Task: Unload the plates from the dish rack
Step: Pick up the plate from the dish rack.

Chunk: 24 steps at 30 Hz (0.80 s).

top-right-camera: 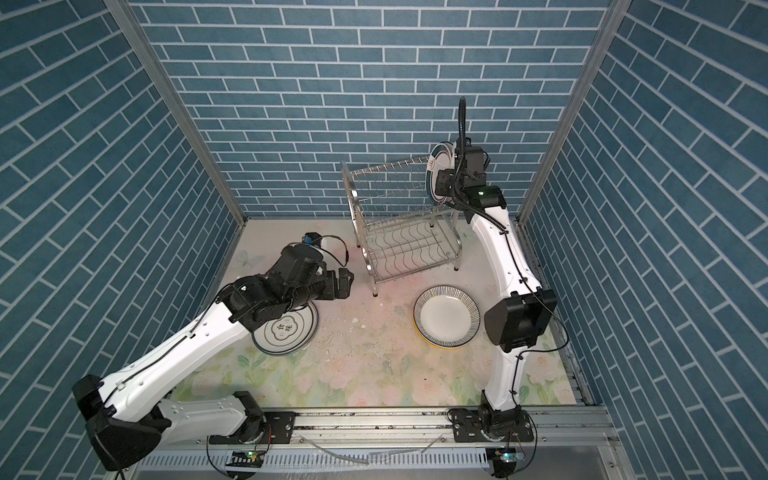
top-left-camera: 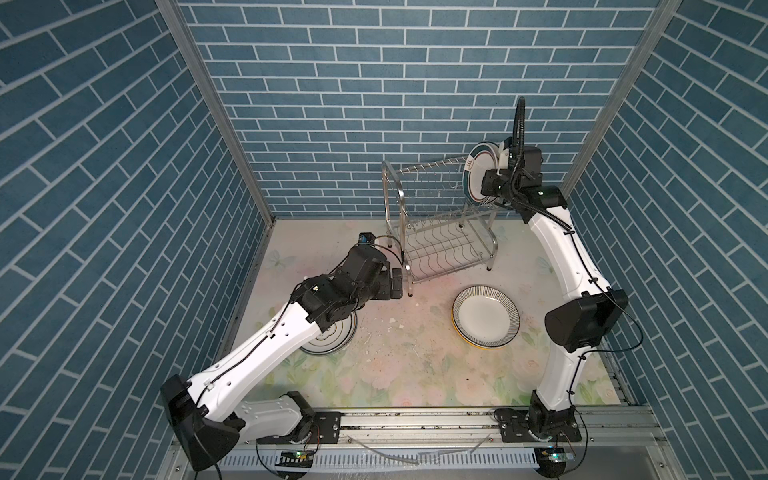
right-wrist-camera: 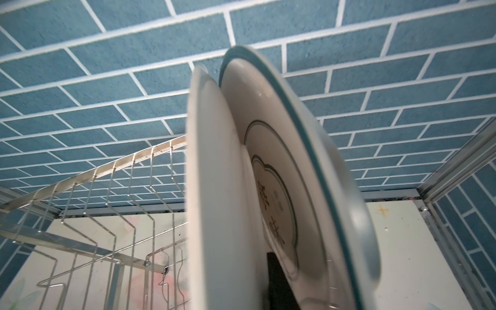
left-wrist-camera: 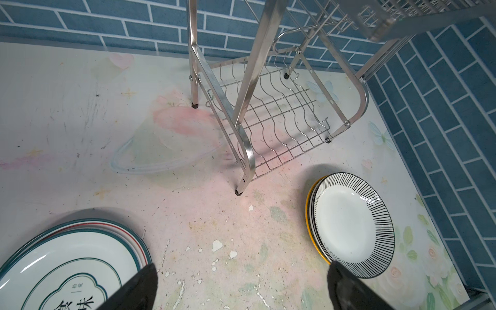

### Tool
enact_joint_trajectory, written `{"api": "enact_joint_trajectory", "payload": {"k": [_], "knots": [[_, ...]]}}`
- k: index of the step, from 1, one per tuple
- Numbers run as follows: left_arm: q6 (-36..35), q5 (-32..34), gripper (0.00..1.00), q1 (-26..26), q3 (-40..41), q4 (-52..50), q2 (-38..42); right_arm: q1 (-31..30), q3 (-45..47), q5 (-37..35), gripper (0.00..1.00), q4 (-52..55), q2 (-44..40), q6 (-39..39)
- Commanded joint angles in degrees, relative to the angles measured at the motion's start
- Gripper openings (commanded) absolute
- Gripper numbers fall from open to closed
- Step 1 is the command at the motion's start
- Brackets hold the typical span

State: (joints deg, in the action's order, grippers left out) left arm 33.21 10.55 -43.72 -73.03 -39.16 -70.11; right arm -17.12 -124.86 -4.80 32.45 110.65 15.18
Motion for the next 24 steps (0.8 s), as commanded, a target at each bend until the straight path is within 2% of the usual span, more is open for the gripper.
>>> {"api": "enact_joint_trajectory", "payload": {"k": [1, 15, 24], "knots": [[0.3, -0.6, 0.99, 0.6, 0.9, 0.6, -0.7, -0.8, 2.0, 2.8, 0.12, -1.5, -0.9, -0.4], [0.4, -1.6, 0.99, 0.9, 1.2, 1.2, -1.2, -0.8, 2.7, 1.3, 0.08, -3.0, -3.6, -1.7], [0.6, -2.6, 0.99, 0.9, 1.5, 1.7, -1.4, -1.3, 6.5, -1.9, 0.04, -7.0, -6.9, -2.8]]}}
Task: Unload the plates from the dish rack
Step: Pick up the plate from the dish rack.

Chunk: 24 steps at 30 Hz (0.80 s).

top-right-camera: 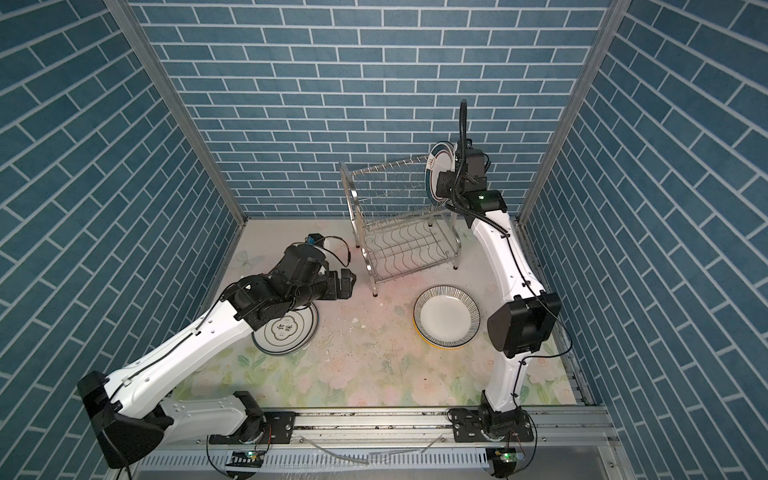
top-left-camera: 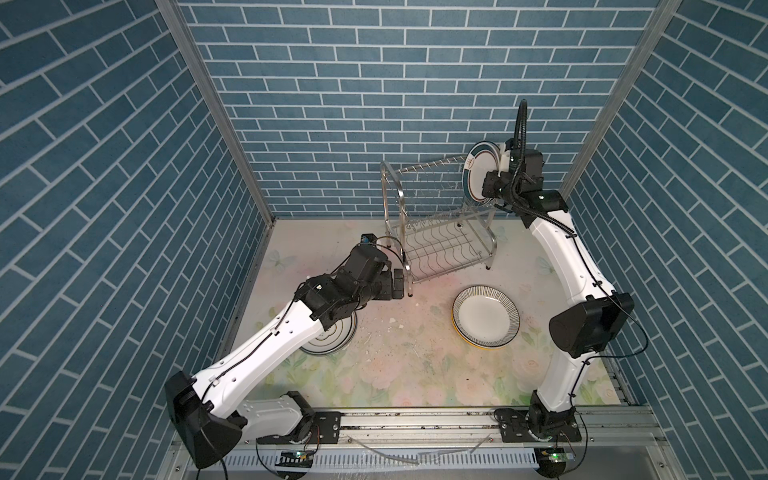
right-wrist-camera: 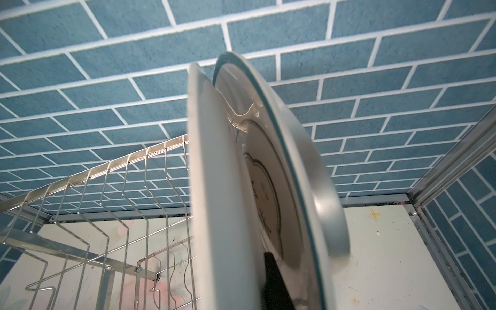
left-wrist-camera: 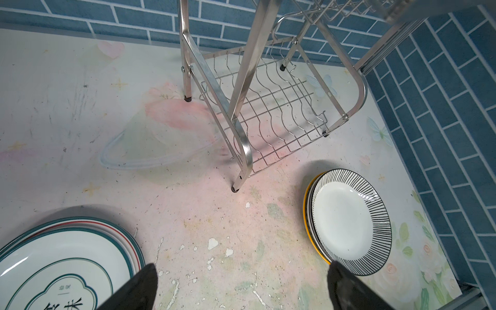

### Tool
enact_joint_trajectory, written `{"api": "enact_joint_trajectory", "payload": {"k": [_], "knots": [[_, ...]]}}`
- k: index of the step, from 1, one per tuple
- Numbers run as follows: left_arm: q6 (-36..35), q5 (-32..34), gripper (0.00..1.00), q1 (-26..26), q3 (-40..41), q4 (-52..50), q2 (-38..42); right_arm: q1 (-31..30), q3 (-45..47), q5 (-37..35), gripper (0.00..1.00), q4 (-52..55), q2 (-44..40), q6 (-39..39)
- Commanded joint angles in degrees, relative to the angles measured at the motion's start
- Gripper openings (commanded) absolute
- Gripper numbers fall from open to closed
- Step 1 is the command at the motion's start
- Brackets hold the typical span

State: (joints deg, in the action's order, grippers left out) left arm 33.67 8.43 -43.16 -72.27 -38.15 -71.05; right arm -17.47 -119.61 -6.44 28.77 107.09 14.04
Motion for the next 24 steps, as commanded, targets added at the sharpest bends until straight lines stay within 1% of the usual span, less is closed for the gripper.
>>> {"api": "enact_joint_trajectory", "payload": {"k": [1, 10, 17, 24], "knots": [[0.2, -0.5, 0.99, 0.3, 0.8, 0.7, -0.5, -1.0, 1.6, -0.6, 0.04, -3.7, -3.6, -1.8], [0.3, -0.6, 0.99, 0.3, 0.6, 0.5, -0.2, -1.0, 1.5, 0.0, 0.04, -6.4, -5.4, -1.7], [0.4, -0.7, 0.99, 0.3, 1.0, 0.2, 0.1, -1.0, 0.0, -0.3, 0.04, -6.3, -6.3, -1.9], [0.4, -0.7, 0.99, 0.3, 1.7, -0.3, 0.9, -1.0, -1.0, -0.5, 0.01, -5.9, -9.2, -2.5]]}}
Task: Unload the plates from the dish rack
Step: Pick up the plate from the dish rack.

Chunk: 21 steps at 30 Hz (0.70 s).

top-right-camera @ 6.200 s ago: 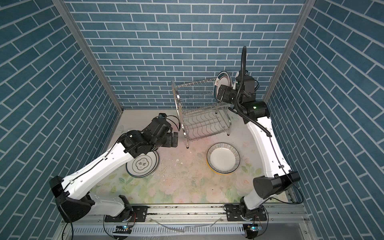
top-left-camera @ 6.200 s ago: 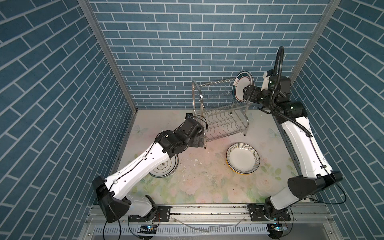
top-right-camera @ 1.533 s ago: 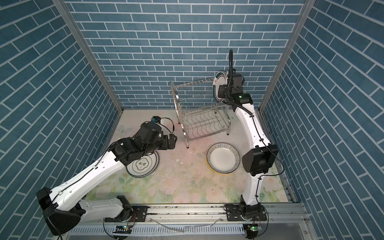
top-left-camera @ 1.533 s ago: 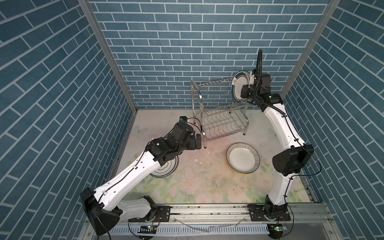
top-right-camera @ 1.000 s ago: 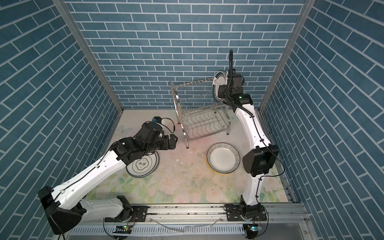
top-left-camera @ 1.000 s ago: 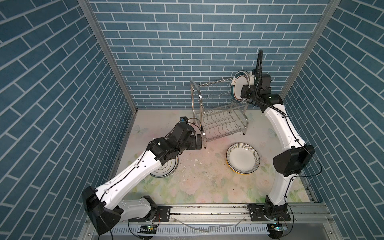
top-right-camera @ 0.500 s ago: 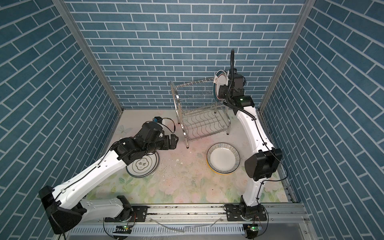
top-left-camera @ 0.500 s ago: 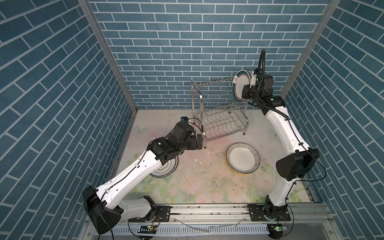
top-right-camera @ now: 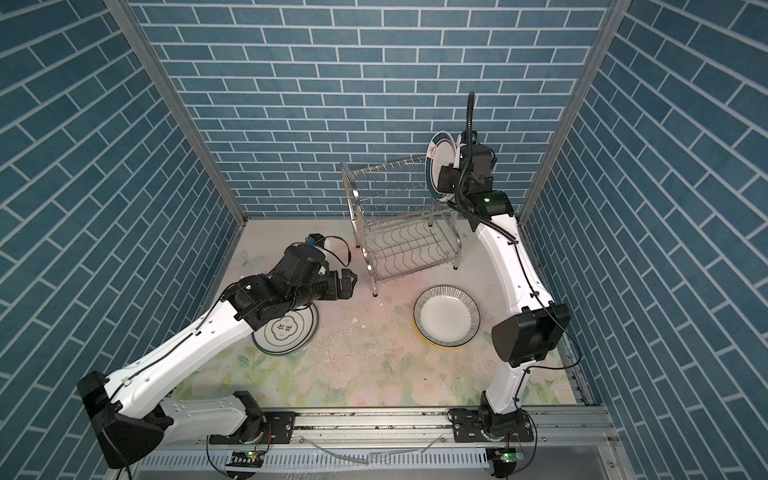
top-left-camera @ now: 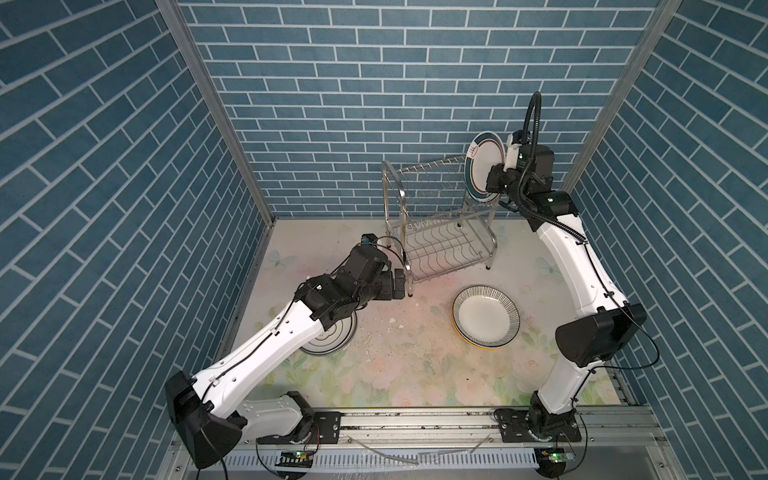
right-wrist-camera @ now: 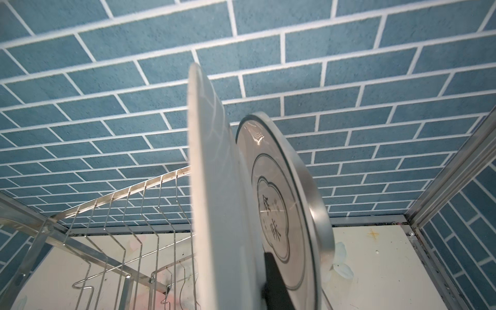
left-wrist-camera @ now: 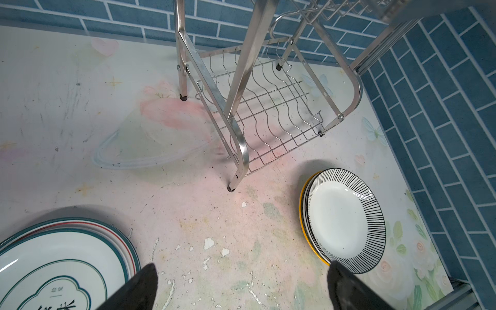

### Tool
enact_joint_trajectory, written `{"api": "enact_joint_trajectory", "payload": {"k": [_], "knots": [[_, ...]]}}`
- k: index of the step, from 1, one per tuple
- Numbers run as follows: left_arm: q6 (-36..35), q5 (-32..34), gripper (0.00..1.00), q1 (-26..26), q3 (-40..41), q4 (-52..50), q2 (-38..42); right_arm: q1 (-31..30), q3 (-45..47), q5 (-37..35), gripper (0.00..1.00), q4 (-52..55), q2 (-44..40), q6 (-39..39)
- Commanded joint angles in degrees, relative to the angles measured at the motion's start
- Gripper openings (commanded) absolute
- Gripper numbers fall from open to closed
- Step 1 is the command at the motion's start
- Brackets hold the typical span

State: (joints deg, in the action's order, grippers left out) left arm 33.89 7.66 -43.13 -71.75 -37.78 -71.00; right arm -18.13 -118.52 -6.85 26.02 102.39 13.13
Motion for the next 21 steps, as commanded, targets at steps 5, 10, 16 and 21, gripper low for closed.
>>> {"api": "enact_joint_trajectory", "payload": {"k": [5, 10, 16, 21], "knots": [[1.0, 0.3, 0.99, 0.3, 2.7, -0.8, 2.2, -0.3, -1.6, -0.6, 0.01, -2.2, -7.7, -1.9], [1.2, 0.6, 0.99, 0.3, 3.5, -2.3, 2.8, -0.3, 2.1, -2.8, 0.01, -1.6, -12.7, -2.5], [2.1, -0.9, 0.99, 0.3, 6.2, -2.7, 3.9, -0.2, 17.7, -12.9, 0.01, -3.7, -24.5, -1.6], [3.5, -2.5, 0.99, 0.3, 10.9, -1.1, 6.6, 0.0, 32.7, -17.4, 0.01, -3.8, -36.9, 1.4]]}}
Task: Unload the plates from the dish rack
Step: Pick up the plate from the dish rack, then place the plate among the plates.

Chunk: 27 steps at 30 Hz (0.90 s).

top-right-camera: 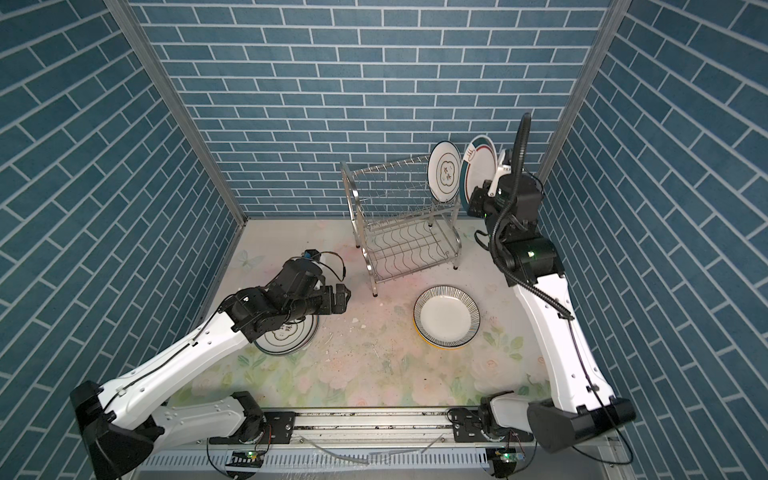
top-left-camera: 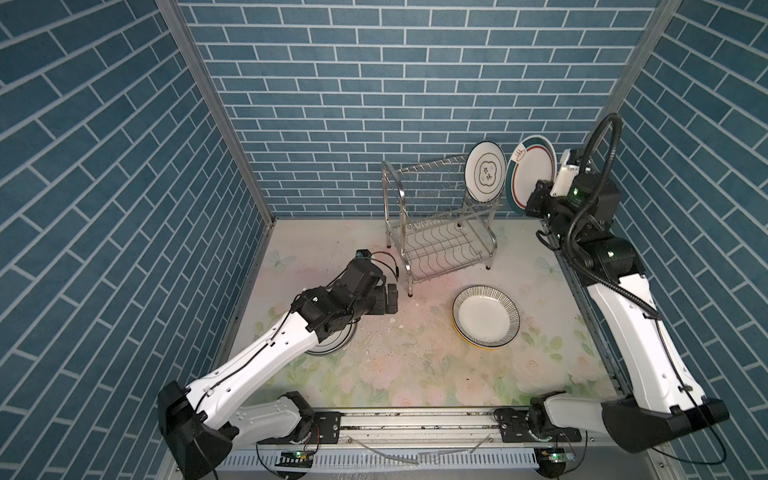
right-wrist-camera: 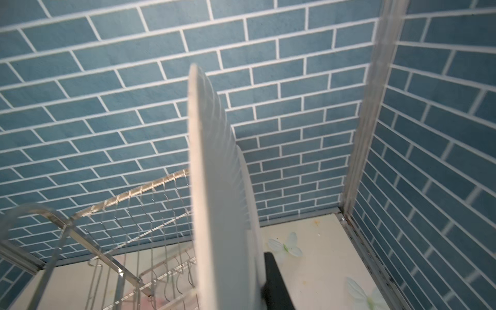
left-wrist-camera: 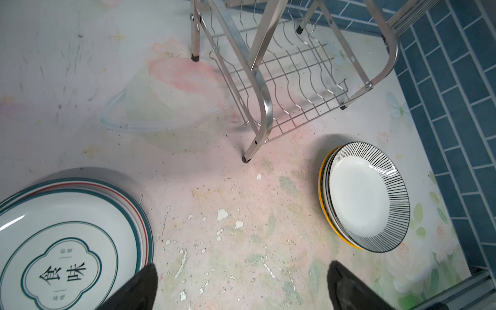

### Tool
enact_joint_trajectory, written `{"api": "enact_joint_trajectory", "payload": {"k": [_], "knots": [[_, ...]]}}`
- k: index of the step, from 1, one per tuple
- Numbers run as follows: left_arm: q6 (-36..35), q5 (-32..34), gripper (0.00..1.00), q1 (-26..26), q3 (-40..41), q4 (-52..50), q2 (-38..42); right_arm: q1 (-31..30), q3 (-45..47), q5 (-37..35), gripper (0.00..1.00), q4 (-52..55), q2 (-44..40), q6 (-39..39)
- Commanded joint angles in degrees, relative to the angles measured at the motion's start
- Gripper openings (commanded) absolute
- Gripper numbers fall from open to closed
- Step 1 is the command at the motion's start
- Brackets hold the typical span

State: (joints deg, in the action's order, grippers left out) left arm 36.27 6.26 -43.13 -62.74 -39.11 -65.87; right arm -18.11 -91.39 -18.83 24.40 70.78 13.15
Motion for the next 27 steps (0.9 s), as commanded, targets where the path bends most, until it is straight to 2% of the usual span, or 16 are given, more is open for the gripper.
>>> {"api": "enact_joint_trajectory", "payload": {"k": [1, 6, 10, 14, 18, 20, 25, 27], "knots": [[1.2, -1.6, 0.99, 0.3, 2.7, 0.6, 1.8, 0.0, 8.3, -5.9, 0.00, -1.2, -7.8, 2.5], [2.3, -3.4, 0.99, 0.2, 8.1, 2.6, 2.9, 0.0, 19.9, -5.9, 0.00, 6.3, -17.9, 8.5], [3.7, -5.0, 0.99, 0.2, 13.6, 6.1, 3.0, 0.0, 30.3, -1.7, 0.00, 11.2, -25.8, 14.5], [5.0, -6.1, 0.99, 0.2, 17.7, 8.8, 1.7, -0.1, 35.2, 2.9, 0.00, 15.0, -30.5, 16.7], [6.0, -7.1, 0.99, 0.2, 21.1, 12.4, 0.6, -0.1, 36.5, 6.6, 0.00, 18.5, -31.6, 15.8], [6.5, -7.3, 0.99, 0.2, 22.5, 14.4, 0.5, -0.1, 37.8, 10.7, 0.00, 18.6, -32.0, 16.7], [7.0, -8.2, 0.99, 0.0, 24.2, 17.2, 0.4, -0.3, 43.1, 28.1, 0.00, 12.6, -30.7, 22.9], [6.8, -8.4, 0.99, -0.1, 24.0, 17.2, 0.9, -0.7, 45.0, 33.0, 0.00, 9.3, -30.0, 25.3]]}}
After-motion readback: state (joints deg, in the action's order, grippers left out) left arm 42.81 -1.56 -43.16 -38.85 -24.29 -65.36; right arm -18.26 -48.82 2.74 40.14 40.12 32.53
